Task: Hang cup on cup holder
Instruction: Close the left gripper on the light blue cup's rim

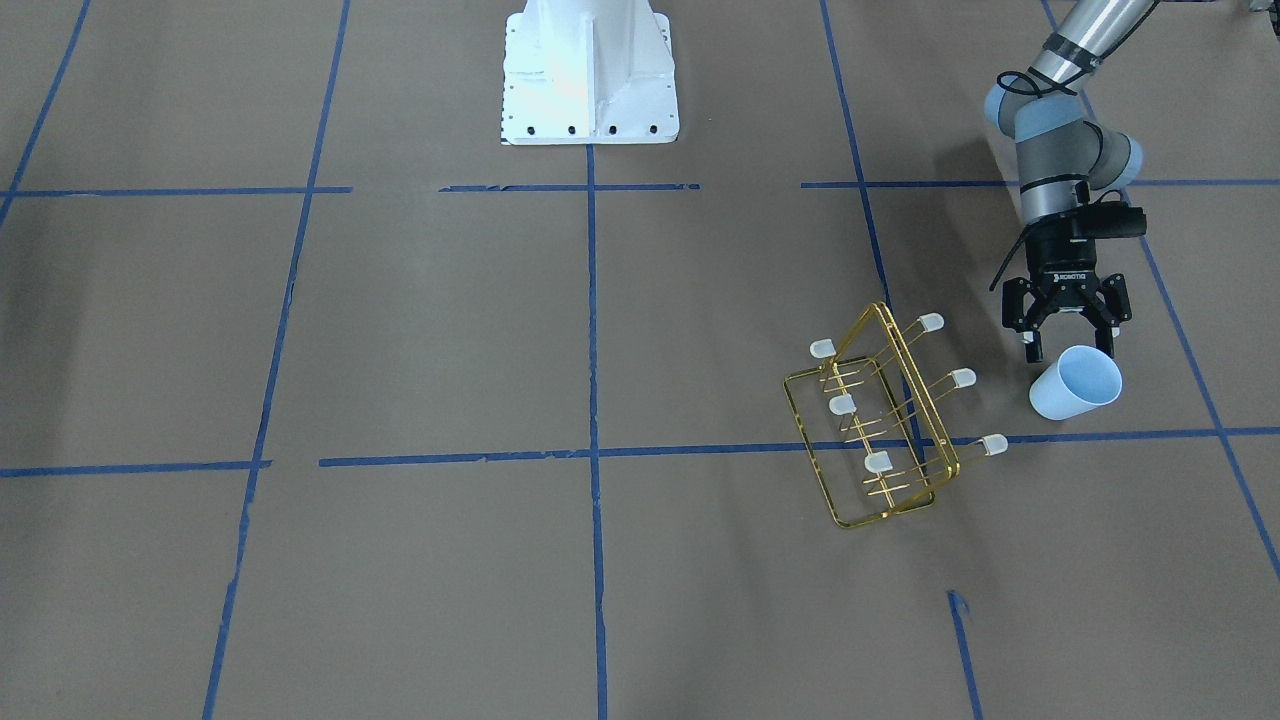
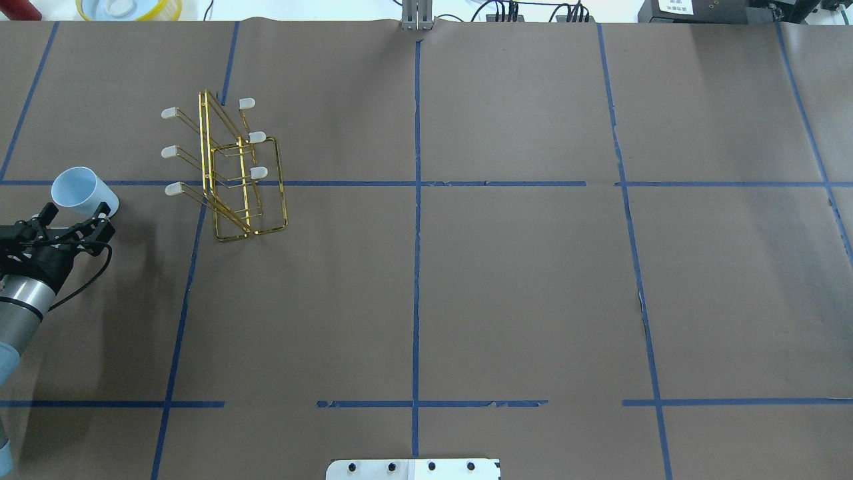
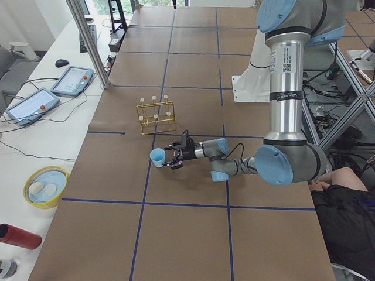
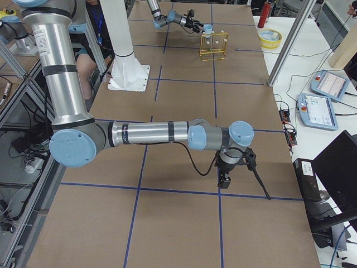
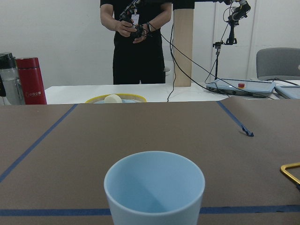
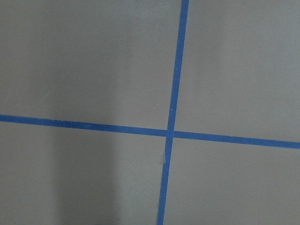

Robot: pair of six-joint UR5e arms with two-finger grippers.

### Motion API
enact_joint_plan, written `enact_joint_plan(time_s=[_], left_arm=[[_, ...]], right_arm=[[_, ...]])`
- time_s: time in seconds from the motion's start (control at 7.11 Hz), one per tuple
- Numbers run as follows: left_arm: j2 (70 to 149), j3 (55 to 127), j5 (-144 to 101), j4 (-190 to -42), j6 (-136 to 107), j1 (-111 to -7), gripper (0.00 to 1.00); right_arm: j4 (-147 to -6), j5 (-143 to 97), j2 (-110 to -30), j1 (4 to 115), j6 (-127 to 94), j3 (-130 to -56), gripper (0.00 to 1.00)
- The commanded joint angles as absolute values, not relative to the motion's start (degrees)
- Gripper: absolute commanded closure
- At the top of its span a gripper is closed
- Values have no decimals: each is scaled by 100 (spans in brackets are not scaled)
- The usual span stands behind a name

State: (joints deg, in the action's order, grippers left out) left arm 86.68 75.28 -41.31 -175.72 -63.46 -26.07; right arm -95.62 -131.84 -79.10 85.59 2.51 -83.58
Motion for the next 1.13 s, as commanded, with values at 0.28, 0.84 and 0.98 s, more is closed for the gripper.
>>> enact_joint_plan(time_s=[0.28, 0.84, 0.98], left_arm=[[9051, 7051, -4192, -17578, -6311, -2961, 0], [9308, 6777, -4253, -17587, -6337, -2962, 0], [9325, 6750, -4289, -17587, -6346, -2962, 0]], right_arm=[[-9562, -13184, -7910, 8561, 255, -8358, 0], [-9562, -13184, -7910, 8561, 255, -8358, 0], [-9562, -13184, -7910, 8561, 255, -8358, 0]])
